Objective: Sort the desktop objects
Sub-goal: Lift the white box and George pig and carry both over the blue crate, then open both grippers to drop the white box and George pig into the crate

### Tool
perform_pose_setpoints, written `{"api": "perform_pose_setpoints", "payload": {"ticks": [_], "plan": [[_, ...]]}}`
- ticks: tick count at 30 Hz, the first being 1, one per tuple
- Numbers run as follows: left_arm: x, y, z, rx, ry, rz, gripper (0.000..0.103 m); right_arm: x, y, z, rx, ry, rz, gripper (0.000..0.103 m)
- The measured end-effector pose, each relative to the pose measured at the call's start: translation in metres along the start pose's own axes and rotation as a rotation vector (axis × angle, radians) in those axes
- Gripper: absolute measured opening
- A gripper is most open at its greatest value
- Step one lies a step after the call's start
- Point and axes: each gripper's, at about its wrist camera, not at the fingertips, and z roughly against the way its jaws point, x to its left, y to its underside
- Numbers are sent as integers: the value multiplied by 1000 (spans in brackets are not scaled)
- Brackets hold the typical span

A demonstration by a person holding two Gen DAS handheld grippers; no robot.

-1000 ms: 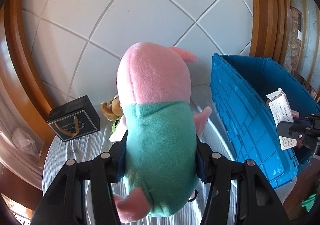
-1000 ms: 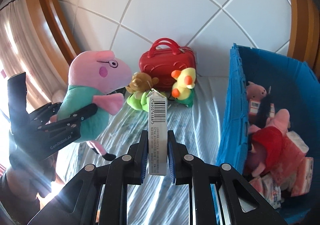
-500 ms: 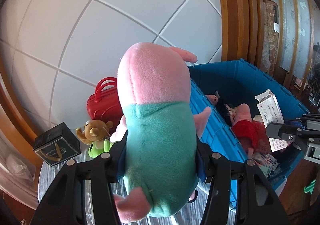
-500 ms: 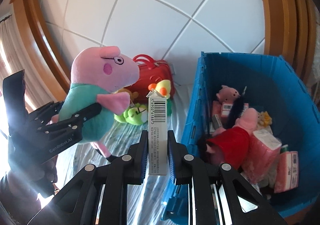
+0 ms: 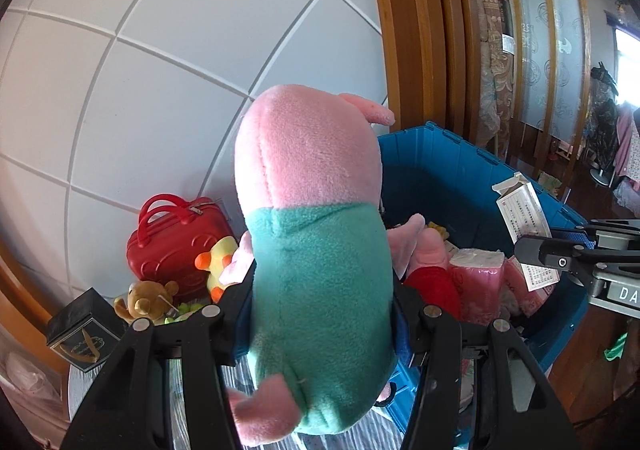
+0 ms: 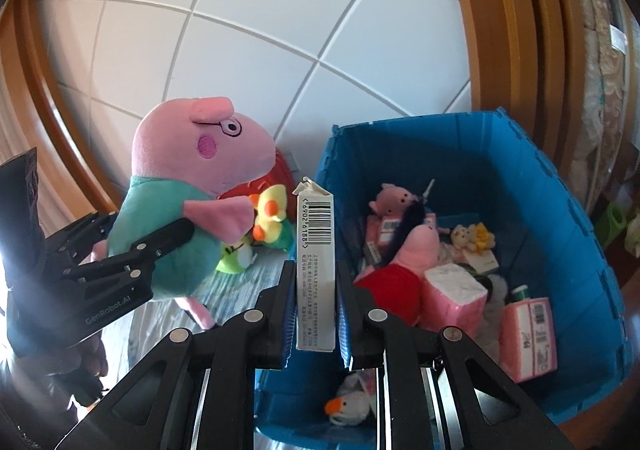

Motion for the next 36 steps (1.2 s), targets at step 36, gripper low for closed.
{"api": "perform_pose_setpoints", "payload": {"ticks": [36], "plan": [[-99, -99, -122, 51, 156, -109, 53, -153, -41, -19, -6, 187, -169, 18]]}}
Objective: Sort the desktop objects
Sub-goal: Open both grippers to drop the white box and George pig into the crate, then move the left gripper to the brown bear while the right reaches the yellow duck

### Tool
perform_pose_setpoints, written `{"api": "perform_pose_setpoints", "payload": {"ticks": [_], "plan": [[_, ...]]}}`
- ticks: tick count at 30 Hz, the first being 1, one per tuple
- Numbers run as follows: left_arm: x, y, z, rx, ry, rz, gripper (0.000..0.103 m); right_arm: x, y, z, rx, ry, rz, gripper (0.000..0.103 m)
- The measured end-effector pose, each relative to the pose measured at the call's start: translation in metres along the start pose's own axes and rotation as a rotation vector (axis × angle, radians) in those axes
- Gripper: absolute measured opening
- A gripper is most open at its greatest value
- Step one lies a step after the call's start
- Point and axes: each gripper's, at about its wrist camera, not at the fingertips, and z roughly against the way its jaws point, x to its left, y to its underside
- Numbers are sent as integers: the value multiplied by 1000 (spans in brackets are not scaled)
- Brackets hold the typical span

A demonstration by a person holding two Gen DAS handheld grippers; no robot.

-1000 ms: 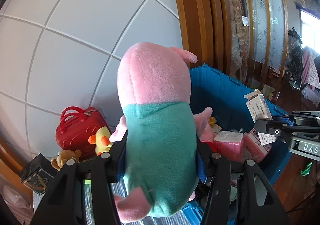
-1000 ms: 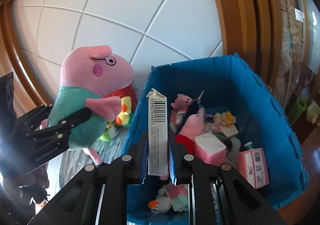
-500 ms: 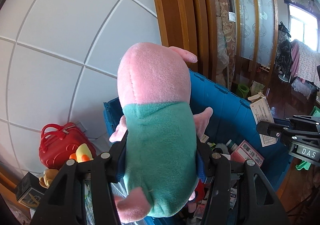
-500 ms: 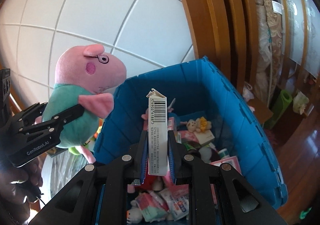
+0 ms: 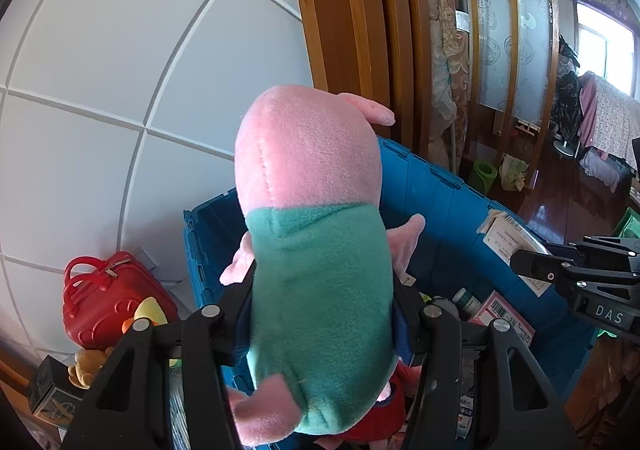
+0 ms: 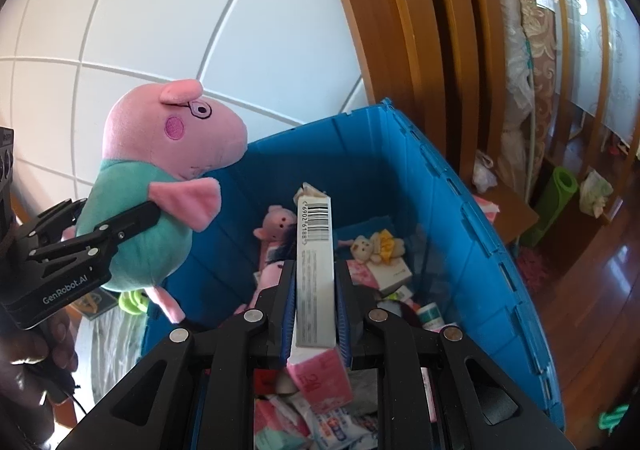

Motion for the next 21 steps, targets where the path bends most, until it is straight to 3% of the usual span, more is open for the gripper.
{"api": "perform_pose_setpoints", "payload": {"ticks": [2, 5, 6, 7, 8, 9, 21], "plan": [[-2, -1, -5, 7, 2, -6, 53, -2, -3, -4, 3, 1, 1, 18], [-5, -4, -15, 32, -17, -19, 66, -4, -5, -11, 12, 3, 6, 20], [-5, -4, -17, 39, -32, -21, 74, -5, -6, -15, 23, 2, 8, 37], [-4, -4, -18, 38, -51, -20, 79, -6, -6, -17, 23, 5, 3, 74], [-2, -4, -17, 29, -59, -13, 84, -7, -7, -18, 15, 7, -3, 91], [-1, -5, -15, 24, -61, -4, 86, -8, -7, -18, 6, 10, -5, 102], [27, 14, -8, 41, -112, 39, 89, 9, -8, -19, 1, -29, 27, 102]]}}
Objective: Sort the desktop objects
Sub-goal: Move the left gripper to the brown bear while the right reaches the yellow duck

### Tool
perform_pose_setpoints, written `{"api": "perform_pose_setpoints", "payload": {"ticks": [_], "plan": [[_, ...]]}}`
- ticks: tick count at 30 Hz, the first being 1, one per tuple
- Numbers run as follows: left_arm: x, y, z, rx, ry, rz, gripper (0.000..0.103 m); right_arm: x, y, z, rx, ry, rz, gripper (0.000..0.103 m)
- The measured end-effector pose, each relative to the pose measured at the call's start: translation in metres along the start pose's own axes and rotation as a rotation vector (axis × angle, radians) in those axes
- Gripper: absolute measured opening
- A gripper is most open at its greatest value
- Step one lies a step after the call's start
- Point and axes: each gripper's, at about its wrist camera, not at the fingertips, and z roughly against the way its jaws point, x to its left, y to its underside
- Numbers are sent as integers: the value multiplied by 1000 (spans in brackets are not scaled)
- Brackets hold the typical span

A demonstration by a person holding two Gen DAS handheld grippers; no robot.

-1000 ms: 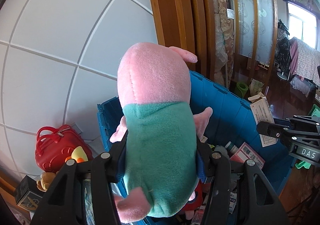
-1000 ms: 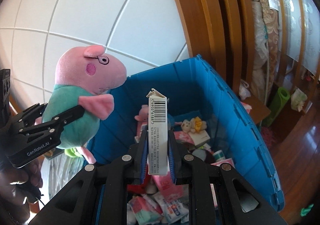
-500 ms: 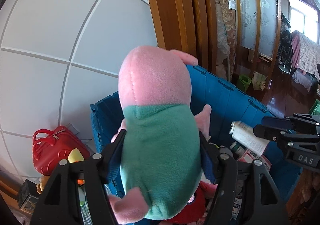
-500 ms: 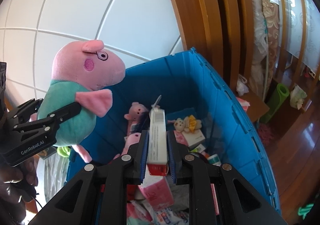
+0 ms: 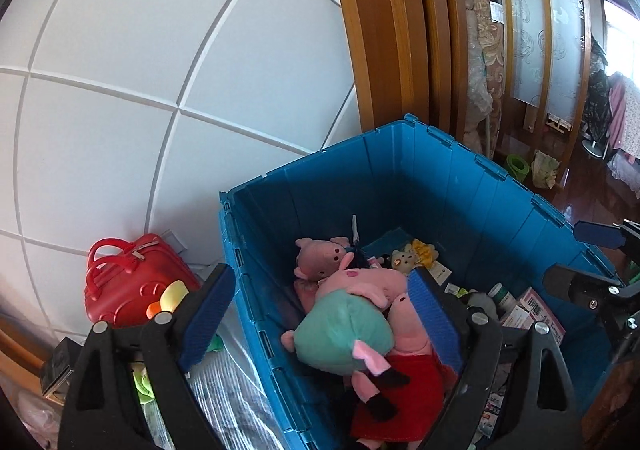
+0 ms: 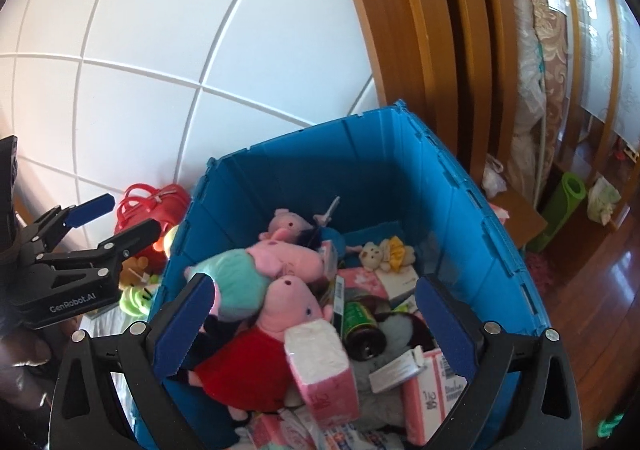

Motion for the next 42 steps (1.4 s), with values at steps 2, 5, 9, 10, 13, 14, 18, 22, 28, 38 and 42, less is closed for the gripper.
{"api": "perform_pose_setpoints", "payload": {"ticks": [2, 5, 9, 10, 13, 14, 18, 22, 28, 38, 42], "plan": [[6, 5, 2, 1, -1, 8, 89, 8, 1, 0, 1, -5, 12, 102], [19, 17, 7, 6, -2, 31, 89, 22, 4, 2, 5, -17, 28, 102], [41, 37, 13, 19, -12, 63, 89, 44, 10, 5, 10, -30, 61, 102], [47, 44, 15, 25, -14, 69, 89, 52, 12, 5, 12, -33, 71, 102], [68, 63, 22, 33, -25, 90, 89, 76, 18, 5, 19, -42, 91, 102], [77, 69, 25, 35, -27, 99, 89, 82, 20, 5, 20, -48, 95, 102], [117, 99, 39, 39, -48, 128, 89, 123, 30, 7, 21, -63, 129, 102], [166, 132, 48, 58, -69, 162, 89, 173, 43, 5, 28, -82, 161, 102], [235, 183, 58, 96, -99, 193, 89, 245, 67, -7, 52, -107, 190, 102], [333, 259, 49, 166, -167, 257, 89, 347, 109, -49, 104, -151, 247, 102], [358, 279, 40, 183, -179, 287, 89, 369, 121, -76, 139, -151, 268, 102]]}}
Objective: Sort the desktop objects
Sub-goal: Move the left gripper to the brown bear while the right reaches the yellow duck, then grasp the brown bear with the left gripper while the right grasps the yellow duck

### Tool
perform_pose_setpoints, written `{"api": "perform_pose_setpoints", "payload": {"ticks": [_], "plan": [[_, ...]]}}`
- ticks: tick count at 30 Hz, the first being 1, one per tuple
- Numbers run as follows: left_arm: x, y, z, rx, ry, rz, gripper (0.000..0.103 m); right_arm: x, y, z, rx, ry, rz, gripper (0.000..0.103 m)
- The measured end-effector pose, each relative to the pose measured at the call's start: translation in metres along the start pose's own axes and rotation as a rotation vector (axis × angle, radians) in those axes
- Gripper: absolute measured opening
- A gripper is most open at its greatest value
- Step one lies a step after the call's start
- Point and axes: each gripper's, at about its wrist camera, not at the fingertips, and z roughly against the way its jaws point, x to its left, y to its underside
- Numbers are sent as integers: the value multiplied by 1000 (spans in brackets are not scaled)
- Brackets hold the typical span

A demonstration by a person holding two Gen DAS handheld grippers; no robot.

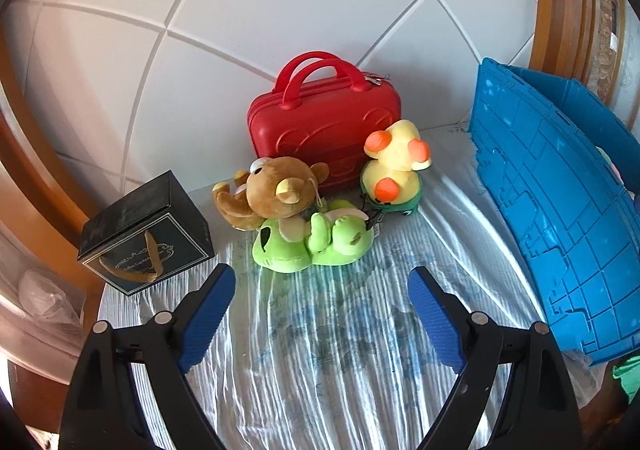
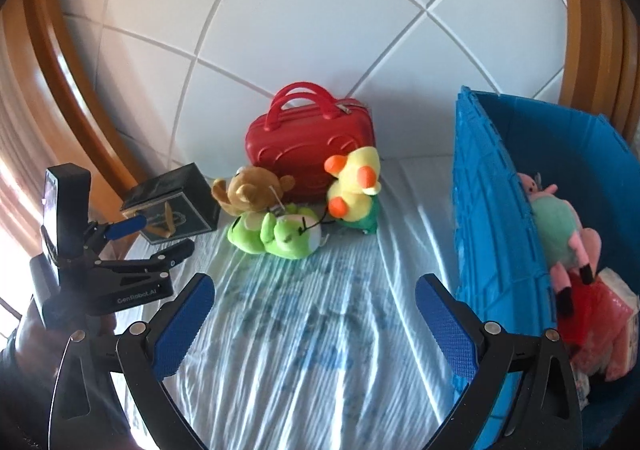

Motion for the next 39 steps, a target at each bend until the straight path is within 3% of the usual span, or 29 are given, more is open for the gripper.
{"api": "perform_pose_setpoints", "payload": {"ticks": [12, 21, 26, 30, 39], "plan": [[12, 24, -69, 65, 27, 54, 89, -12, -9, -124, 101, 71, -11, 102], [-11, 27, -151, 15, 61, 17, 89, -41, -34, -215, 110, 130, -60, 102], [13, 13, -183, 0, 41, 71, 89, -50, -45, -256, 103, 152, -66, 102], [28, -10, -197, -43, 9, 47, 89, -59, -59, -287, 76, 167, -65, 103], [39, -39, -249, -53, -84, -17, 89, -80, -77, -367, 102, 171, -52, 103]]}}
